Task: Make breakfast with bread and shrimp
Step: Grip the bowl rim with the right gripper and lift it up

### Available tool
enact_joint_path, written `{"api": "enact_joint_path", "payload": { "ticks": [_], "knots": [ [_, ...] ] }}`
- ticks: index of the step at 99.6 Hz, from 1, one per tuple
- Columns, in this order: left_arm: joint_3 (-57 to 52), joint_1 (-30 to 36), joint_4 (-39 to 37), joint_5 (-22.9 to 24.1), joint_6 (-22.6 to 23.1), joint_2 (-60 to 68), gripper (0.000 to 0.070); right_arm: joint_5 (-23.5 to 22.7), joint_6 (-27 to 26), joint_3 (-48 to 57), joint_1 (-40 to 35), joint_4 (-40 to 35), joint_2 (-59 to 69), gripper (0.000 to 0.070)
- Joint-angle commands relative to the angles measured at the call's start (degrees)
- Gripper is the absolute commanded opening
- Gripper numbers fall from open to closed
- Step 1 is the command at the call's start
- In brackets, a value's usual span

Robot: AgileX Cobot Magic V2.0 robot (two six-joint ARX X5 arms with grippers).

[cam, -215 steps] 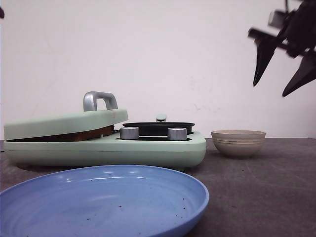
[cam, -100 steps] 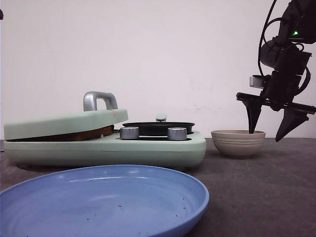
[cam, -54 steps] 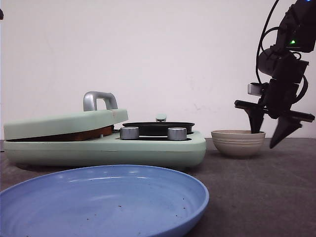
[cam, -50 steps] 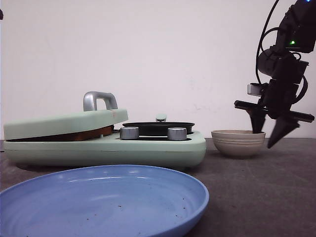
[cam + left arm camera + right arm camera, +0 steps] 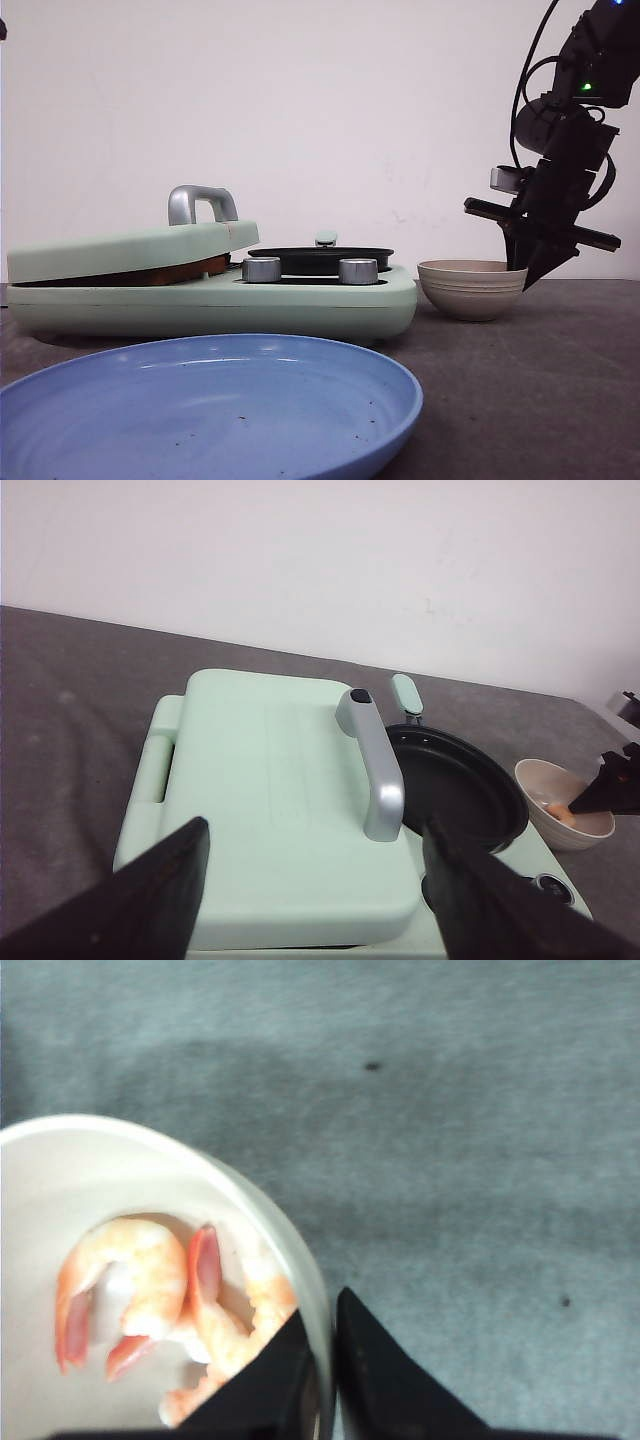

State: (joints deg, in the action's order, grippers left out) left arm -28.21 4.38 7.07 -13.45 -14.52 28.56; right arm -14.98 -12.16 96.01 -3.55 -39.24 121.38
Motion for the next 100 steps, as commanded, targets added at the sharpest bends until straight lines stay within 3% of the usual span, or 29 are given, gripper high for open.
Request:
{"api": "enact_joint_path", "payload": {
  "ticks": [1, 67, 100],
  "knots": [
    [-0.2, 0.1, -0.6, 0.1, -0.1, 0.2, 0.0354, -0.3, 0.7, 1.5, -0.2, 0.0, 1.4, 0.0],
    [-0.2, 0.1, -0.6, 0.1, 0.1, 0.2, 0.0354, -6.1, 1.0, 1.5, -0.3, -0.7, -8.2, 0.0],
    [-0.2, 0.1, -0.6, 0.1, 0.1, 0.2, 0.0354, -7.6, 1.0, 1.6, -3.4, 4.4, -12.7, 0.0]
  ]
}}
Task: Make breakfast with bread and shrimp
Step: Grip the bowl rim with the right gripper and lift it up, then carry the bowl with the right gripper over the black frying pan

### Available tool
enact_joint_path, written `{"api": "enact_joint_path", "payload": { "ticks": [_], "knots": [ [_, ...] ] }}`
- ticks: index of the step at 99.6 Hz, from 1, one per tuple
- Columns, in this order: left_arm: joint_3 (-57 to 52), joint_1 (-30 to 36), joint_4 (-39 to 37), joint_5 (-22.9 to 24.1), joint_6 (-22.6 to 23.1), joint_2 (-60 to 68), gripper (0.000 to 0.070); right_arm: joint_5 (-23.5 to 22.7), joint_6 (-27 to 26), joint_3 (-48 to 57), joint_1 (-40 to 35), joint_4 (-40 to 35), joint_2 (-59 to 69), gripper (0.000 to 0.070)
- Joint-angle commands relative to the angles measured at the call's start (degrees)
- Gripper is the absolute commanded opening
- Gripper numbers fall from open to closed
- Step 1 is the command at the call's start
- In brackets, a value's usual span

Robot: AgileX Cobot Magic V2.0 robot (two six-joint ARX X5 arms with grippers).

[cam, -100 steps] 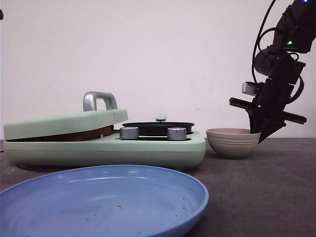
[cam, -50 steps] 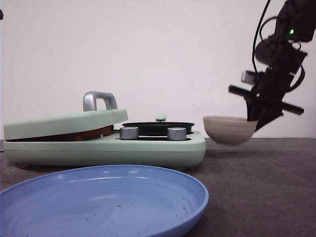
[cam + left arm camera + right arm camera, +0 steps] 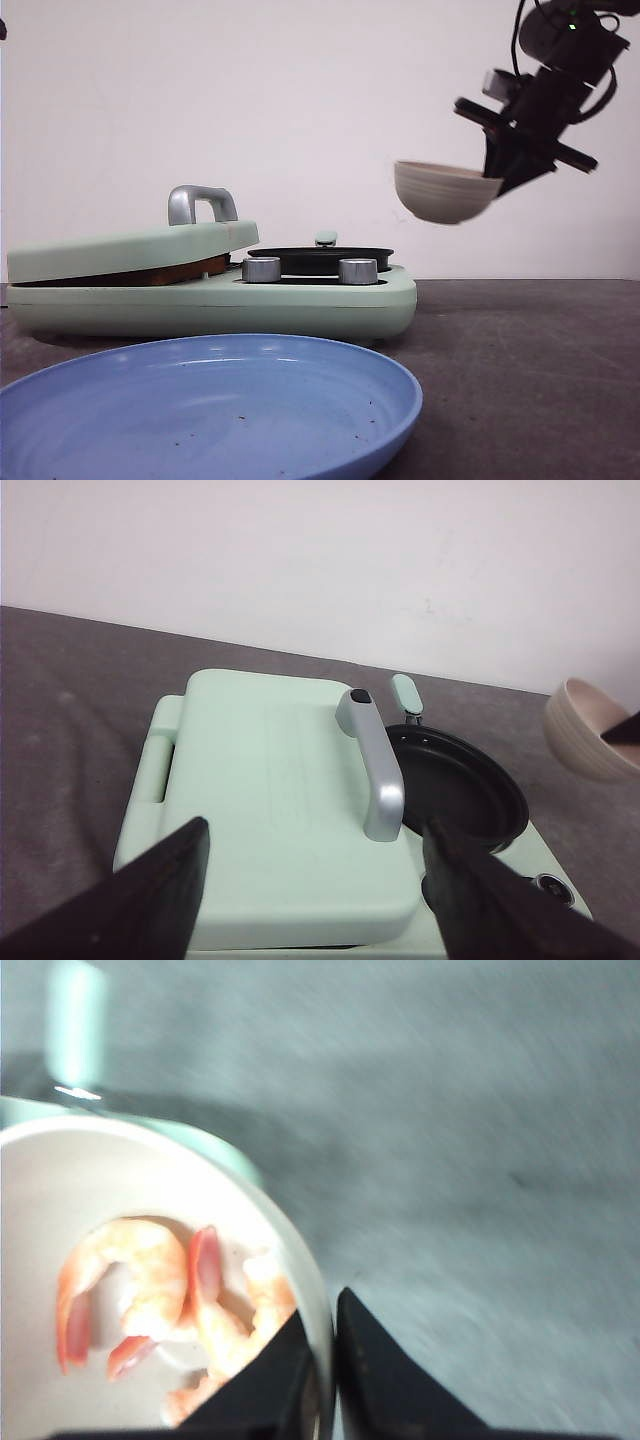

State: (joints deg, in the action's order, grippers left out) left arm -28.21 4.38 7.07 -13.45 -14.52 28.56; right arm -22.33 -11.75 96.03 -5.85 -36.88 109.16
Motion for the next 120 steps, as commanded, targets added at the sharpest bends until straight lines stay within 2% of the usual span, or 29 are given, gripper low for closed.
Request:
{"api": "enact_joint_path", "payload": {
  "ticks": [1, 20, 27, 38, 58, 59, 60, 68, 88, 100, 107, 120],
  "knots": [
    [-0.2, 0.1, -0.6, 0.1, 0.1, 0.2, 0.0354, -0.3, 0.5, 1.5, -1.2, 2.2, -0.6, 0.0],
    [-0.2, 0.1, -0.6, 0.1, 0.1, 0.2, 0.0354, 0.4, 0.7, 2.3, -4.9, 7.3, -1.0, 0.0],
    [-0.2, 0.1, -0.6, 0.1, 0.1, 0.2, 0.0354, 2.7, 1.4, 2.3, -6.6, 9.0, -1.0, 0.0],
    [-0.2, 0.1, -0.6, 0.1, 0.1, 0.2, 0.0354, 9.4, 5.4, 2.3, -9.8, 11.2, -1.0, 0.0],
    [-0.2, 0.1, -0.5, 0.1, 0.3, 0.2, 0.0354, 23.1, 19.0, 2.3, -16.2, 16.1, -1.0, 0.0],
    [-0.2, 0.1, -0.5, 0.2, 0.3, 0.2, 0.0354, 24.3, 19.8, 2.3, -16.7, 16.5, -1.0, 0.0],
    [-0.2, 0.1, -0.5, 0.1, 0.3, 0.2, 0.0354, 28.4, 22.0, 2.3, -18.0, 18.2, -1.0, 0.0],
    [-0.2, 0.1, -0.5, 0.1, 0.4, 0.2, 0.0354, 34.3, 25.4, 2.3, -19.9, 21.0, -1.0, 0.0],
    [-0.2, 0.1, -0.5, 0.1, 0.5, 0.2, 0.0354, 42.6, 34.6, 2.3, -23.5, 26.0, -1.0, 0.0],
    [-0.2, 0.1, 0.1, 0.1, 0.5, 0.2, 0.0354, 49.6, 39.5, 2.3, -25.5, 26.7, -1.0, 0.0],
    [-0.2, 0.1, 0.8, 0.1, 0.5, 0.2, 0.0354, 53.7, 41.6, 2.3, -26.8, 26.9, -1.0, 0.0],
    [-0.2, 0.1, 2.3, 0.1, 0.7, 0.2, 0.0354, 57.7, 44.3, 2.3, -28.6, 28.3, -1.0, 0.0]
  ]
}}
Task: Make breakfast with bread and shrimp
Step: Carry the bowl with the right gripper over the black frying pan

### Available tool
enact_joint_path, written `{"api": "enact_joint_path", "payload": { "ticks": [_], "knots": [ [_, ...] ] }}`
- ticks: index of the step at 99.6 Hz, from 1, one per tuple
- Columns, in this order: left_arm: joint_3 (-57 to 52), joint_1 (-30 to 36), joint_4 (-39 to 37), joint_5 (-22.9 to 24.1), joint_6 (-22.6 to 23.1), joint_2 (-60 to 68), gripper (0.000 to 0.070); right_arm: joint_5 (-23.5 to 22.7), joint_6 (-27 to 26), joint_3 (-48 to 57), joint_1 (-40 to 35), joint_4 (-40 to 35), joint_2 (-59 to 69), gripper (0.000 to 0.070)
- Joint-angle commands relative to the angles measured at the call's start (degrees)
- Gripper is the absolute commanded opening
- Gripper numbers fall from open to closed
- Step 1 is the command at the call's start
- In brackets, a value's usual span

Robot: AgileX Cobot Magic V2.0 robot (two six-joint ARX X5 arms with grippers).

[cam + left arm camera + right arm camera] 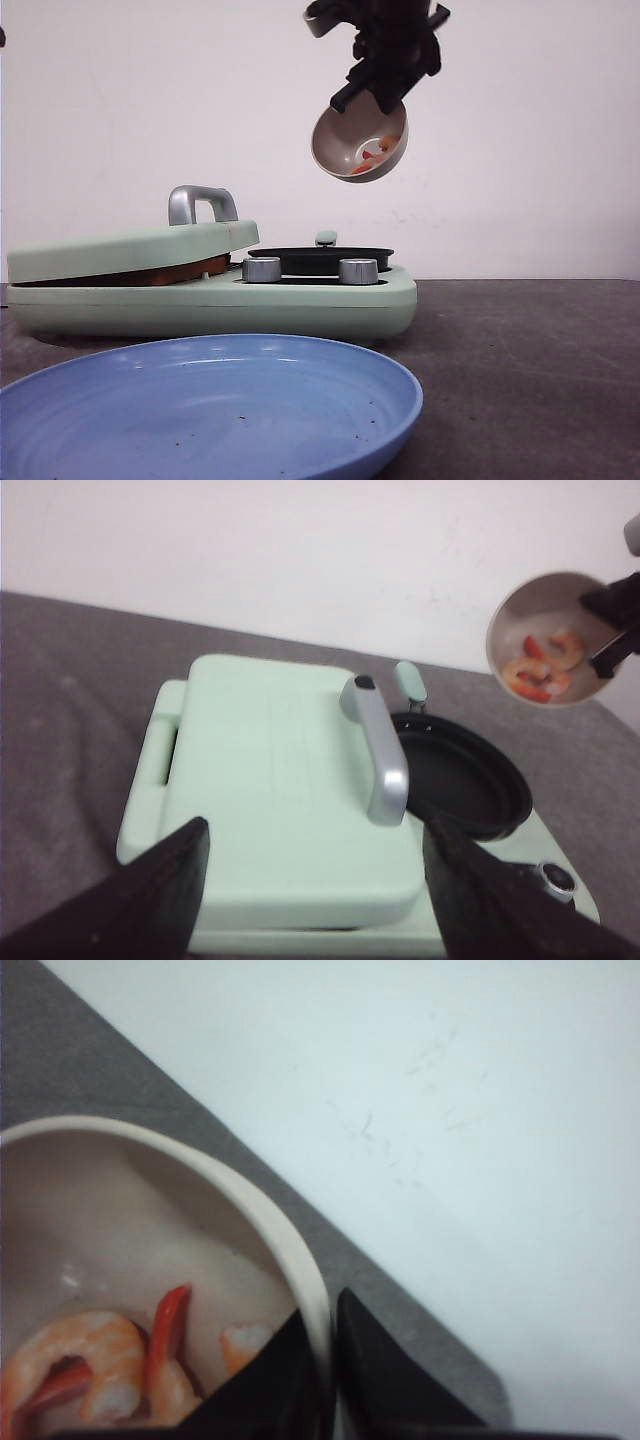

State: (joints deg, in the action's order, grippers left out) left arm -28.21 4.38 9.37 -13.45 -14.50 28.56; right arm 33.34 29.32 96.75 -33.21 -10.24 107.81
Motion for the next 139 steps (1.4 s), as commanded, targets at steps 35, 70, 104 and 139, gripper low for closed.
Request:
{"api": "enact_joint_path", "payload": {
  "ticks": [35, 70, 104, 139],
  "knots": [
    [-0.2, 0.1, -0.4, 0.2, 2.0, 0.2, 0.0354, 9.2, 12.0, 1.6, -4.8, 7.2, 1.2, 0.0],
    [-0.2, 0.1, 1.0, 0.1, 2.0, 0.2, 0.0353, 13.4, 18.1, 1.6, -5.8, 11.6, 6.4, 0.0],
    [-0.1, 0.1, 2.7, 0.2, 4.8, 0.2, 0.0353, 11.2, 27.4, 1.6, -6.6, 22.0, 7.0, 0.0],
    [3.8, 0.1, -0.4, 0.1, 5.1, -1.8, 0.0353, 9.3, 10.0, -0.7, -5.1, 22.4, 6.8, 0.0]
  ]
}}
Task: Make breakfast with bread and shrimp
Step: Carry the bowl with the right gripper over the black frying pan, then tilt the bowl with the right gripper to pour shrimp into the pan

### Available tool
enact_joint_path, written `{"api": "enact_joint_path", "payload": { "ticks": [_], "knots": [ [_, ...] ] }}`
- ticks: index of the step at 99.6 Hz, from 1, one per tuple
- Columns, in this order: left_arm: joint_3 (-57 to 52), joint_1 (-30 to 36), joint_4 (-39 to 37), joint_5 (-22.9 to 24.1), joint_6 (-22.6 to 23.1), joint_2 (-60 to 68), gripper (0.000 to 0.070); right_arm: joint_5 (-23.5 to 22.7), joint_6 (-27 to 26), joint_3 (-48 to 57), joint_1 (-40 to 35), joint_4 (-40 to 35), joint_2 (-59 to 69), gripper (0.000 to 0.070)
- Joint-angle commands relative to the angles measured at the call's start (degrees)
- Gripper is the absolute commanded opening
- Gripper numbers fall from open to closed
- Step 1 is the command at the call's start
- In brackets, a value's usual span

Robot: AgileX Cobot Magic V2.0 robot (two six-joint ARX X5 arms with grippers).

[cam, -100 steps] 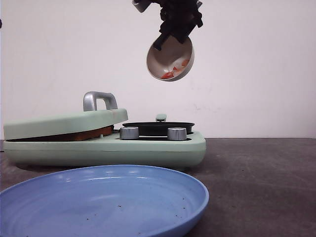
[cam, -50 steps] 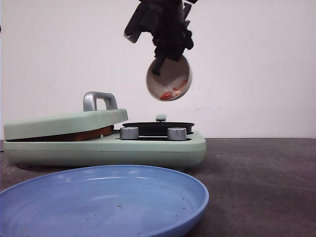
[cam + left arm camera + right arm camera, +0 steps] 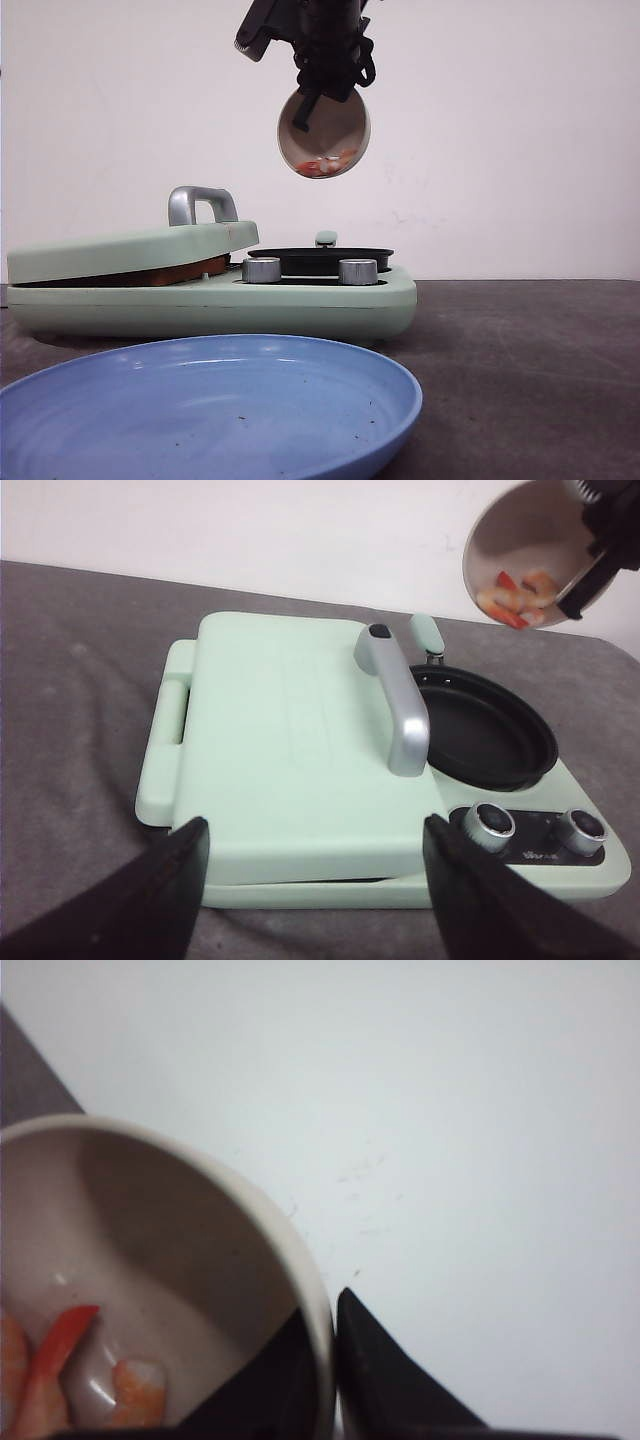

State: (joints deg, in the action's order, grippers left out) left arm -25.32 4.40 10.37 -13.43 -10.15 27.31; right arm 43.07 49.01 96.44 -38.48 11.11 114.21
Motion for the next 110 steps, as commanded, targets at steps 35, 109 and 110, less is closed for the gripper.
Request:
{"api": "enact_joint_path", "payload": {
  "ticks": [35, 109, 110],
  "knots": [
    [9.0, 0.1, -4.3, 0.1, 0.9, -7.4, 0.0353, -4.3, -5.9, -20.1, 0.3, 33.7, 0.3, 0.0],
    [9.1, 0.1, -4.2, 0.1, 2.4, -10.6, 0.0353, -8.7, -5.8, -32.4, 1.2, 62.2, 0.3, 0.0],
    [9.1, 0.1, -4.2, 0.1, 2.4, -10.6, 0.0353, -8.7, -6.0, -32.4, 1.2, 62.1, 0.3, 0.0]
  ]
}}
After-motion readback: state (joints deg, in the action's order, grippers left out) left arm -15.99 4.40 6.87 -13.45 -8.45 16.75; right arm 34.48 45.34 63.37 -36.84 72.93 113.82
